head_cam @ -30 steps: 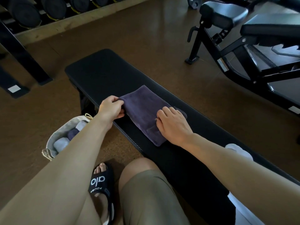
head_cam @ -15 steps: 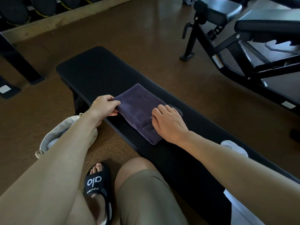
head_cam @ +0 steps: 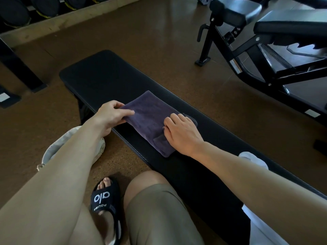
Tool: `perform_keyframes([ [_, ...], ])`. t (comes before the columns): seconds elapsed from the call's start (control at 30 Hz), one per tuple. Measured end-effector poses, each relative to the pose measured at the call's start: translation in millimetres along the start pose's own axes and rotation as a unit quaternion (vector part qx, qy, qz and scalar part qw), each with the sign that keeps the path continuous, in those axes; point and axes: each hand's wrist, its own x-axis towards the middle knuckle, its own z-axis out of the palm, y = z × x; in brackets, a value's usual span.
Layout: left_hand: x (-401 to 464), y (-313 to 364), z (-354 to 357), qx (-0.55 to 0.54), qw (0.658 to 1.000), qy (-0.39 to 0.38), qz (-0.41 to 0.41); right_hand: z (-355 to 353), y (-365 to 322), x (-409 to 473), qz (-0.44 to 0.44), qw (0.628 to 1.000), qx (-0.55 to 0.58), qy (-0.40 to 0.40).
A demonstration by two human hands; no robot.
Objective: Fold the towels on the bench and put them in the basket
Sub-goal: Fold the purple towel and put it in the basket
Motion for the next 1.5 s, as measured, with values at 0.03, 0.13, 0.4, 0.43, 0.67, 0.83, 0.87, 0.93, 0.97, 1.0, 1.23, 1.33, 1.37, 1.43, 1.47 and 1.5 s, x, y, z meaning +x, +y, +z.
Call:
perform_keyframes([
  [0.03, -0.4, 1.0, -0.4, 0.014, 1.0, -0.001, 0.005, 0.3, 0.0, 0.0, 0.0, 1.0, 0.0, 0.001],
  [0.13, 0.2, 1.2, 1.5, 0.03, 0.998, 0.042, 0.023, 0.7, 0.5, -0.6, -0.001, 1.0, 0.001, 0.007],
  [0.4, 2.9, -7.0, -2.1, 0.095, 0.98, 0.157, 0.074, 1.6, 1.1, 0.0, 0.0, 1.0, -0.001, 0.005],
  [0.43, 3.2, -8.9, -4.8, 0.107, 0.977, 0.166, 0.075, 1.4, 0.7, -0.2, -0.001, 1.0, 0.0, 0.005],
  [0.67, -17.1, -0.7, 13.4, 0.277, 0.93, 0.187, 0.151, 0.2, -1.0, -1.0, -0.001, 1.0, 0.002, 0.012],
  [0.83, -17.0, -9.8, 16.9, 0.267, 0.954, 0.115, 0.067, -0.3, -2.0, -1.3, -0.003, 1.0, 0.004, 0.017],
  [0.87, -13.2, -12.8, 13.7, 0.24, 0.961, 0.116, 0.068, -0.4, -2.2, -1.2, 0.0, 1.0, 0.006, 0.019],
  [0.93, -7.2, -15.9, 9.0, 0.185, 0.973, 0.124, 0.062, -0.5, -1.7, -1.1, 0.0, 1.0, 0.004, 0.018],
  [0.97, -5.2, -16.9, 8.0, 0.174, 0.975, 0.128, 0.058, 0.0, -1.3, -1.2, -0.002, 1.0, 0.004, 0.017],
  [1.0, -4.6, -17.9, 8.4, 0.178, 0.973, 0.135, 0.057, -0.5, -1.3, -1.2, -0.003, 1.0, 0.006, 0.017],
  [1.23, -22.7, -6.7, 14.6, 0.437, 0.867, 0.183, 0.156, -0.8, -1.3, -0.5, -0.001, 1.0, 0.008, 0.005],
  [1.33, -49.7, 13.3, 32.1, 0.411, 0.845, 0.108, 0.323, -2.7, -2.0, -0.5, -0.005, 1.0, 0.012, 0.003],
  [1.37, -61.4, 17.8, 40.9, 0.393, 0.846, 0.051, 0.356, -2.5, -0.9, -0.3, -0.004, 1.0, 0.019, -0.001],
  [1.43, -83.2, 15.4, 59.8, 0.396, 0.834, -0.054, 0.38, -5.1, 2.0, 0.2, -0.005, 0.999, 0.046, -0.021],
  [1.47, -91.9, 10.1, 67.6, 0.401, 0.825, -0.091, 0.387, -8.3, 3.6, 1.0, -0.01, 0.997, 0.066, -0.037],
  [1.5, -98.4, 3.7, 74.3, 0.409, 0.815, -0.113, 0.395, -12.1, 5.3, 2.2, -0.015, 0.995, 0.086, -0.052],
])
